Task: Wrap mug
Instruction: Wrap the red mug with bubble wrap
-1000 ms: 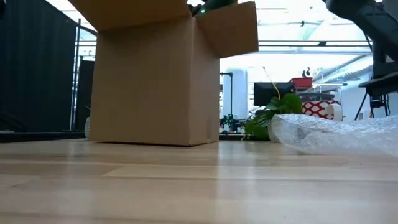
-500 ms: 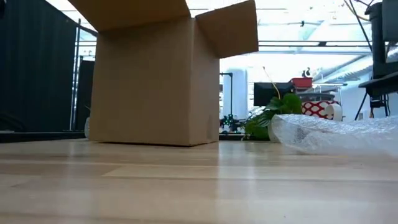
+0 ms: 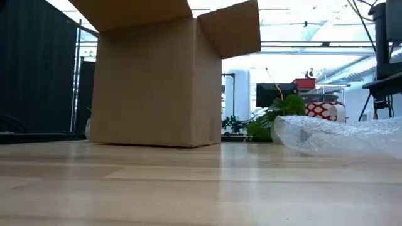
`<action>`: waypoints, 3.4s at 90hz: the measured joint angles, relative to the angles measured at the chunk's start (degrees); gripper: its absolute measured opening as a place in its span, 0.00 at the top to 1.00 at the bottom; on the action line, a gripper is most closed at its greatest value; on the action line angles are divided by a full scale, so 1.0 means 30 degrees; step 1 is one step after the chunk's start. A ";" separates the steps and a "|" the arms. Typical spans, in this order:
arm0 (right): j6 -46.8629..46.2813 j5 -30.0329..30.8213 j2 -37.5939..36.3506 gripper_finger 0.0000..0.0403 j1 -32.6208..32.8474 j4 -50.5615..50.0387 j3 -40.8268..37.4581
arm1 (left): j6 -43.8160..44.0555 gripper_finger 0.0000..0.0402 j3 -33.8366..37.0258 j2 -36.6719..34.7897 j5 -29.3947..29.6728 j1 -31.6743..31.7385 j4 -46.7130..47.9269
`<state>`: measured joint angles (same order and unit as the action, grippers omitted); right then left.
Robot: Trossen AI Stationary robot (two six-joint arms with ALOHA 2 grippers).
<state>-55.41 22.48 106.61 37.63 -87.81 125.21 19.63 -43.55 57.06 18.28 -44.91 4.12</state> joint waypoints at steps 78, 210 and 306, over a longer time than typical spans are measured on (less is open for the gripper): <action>-0.8454 -0.5682 0.3342 0.48 0.0758 1.0321 -1.3567 | 0.1373 0.74 0.0015 0.4605 0.0087 0.1609 -0.1763; 0.2895 -0.1399 -0.3071 1.00 -0.0430 1.3409 -0.6544 | 0.1415 0.74 0.0015 0.4701 -0.0006 0.1723 -0.1842; -0.1892 0.2944 -0.6166 1.00 0.0153 0.7788 -0.8576 | 0.3268 0.74 -0.0007 1.3194 0.0164 0.4920 -0.7986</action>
<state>-61.09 31.32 88.12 38.09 -64.45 99.48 29.43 -43.57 96.64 18.78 -30.15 -19.84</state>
